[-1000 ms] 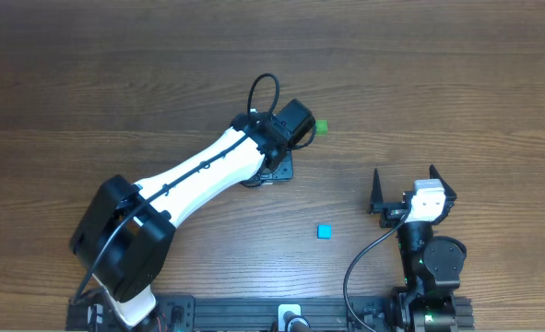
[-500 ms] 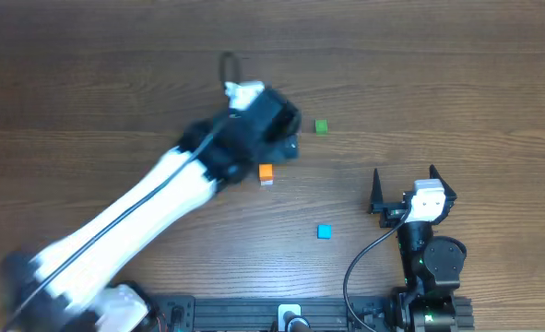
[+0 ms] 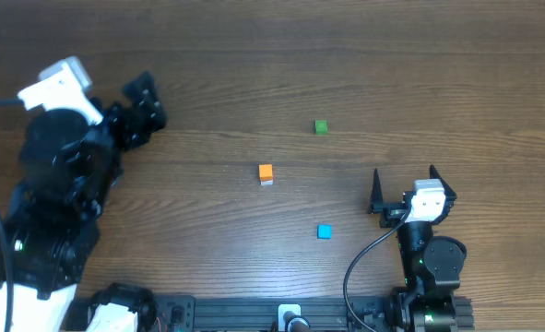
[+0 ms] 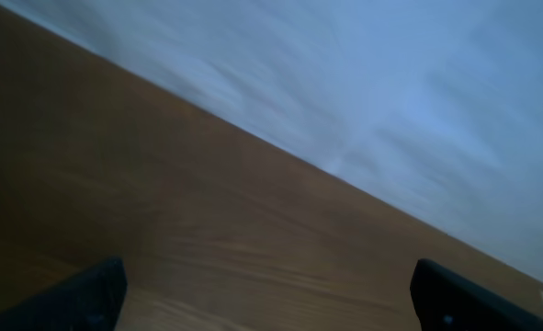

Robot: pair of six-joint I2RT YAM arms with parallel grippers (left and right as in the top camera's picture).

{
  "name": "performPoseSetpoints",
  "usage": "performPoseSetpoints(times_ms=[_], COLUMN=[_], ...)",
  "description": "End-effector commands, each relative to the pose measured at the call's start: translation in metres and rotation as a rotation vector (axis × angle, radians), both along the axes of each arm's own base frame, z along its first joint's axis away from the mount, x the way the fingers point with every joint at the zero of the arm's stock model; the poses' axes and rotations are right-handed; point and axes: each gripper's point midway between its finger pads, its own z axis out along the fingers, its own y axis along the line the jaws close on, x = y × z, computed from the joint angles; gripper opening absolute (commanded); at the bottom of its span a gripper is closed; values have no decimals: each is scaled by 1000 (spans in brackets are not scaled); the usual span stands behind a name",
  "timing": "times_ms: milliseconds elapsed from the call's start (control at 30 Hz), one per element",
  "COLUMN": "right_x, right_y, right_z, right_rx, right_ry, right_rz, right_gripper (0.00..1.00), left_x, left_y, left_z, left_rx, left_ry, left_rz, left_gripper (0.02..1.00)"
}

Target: Stack Cubes

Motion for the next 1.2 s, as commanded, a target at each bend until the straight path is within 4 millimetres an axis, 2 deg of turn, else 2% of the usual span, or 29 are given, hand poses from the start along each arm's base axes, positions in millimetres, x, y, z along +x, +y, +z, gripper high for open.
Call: performPoseSetpoints(times_ms=[33, 200, 300, 467, 500, 633, 833, 1200], right_x=[0, 0, 0, 0, 0, 0, 0, 0], right_y=[-1, -1, -1, -1, -1, -1, -1, -1], right_z=[-1, -1, -1, -1, -1, -1, -1, -1], right_rx=[3, 3, 3, 3, 3, 3, 3, 3], right_ry=[-2, -2, -2, -2, -2, -2, -2, -2], right_rz=[-2, -2, -2, -2, -2, -2, -2, -2], right_gripper=[993, 991, 993, 993, 991, 993, 991, 993], left_x=[-19, -38, -49, -56, -56, -55, -55, -57], left_y=[22, 33, 40, 41, 37, 30, 34, 41], left_z=[-34, -67, -95, -131, -141, -155, -175, -185], left_rx=[105, 132, 131, 131, 168, 261, 332, 342], left_ry=[-29, -97, -127, -175, -203, -250, -226, -296], left_rz=[-31, -22, 4, 13, -25, -85, -91, -51], left_gripper=[998, 998, 998, 1000, 1000, 998, 1000, 1000])
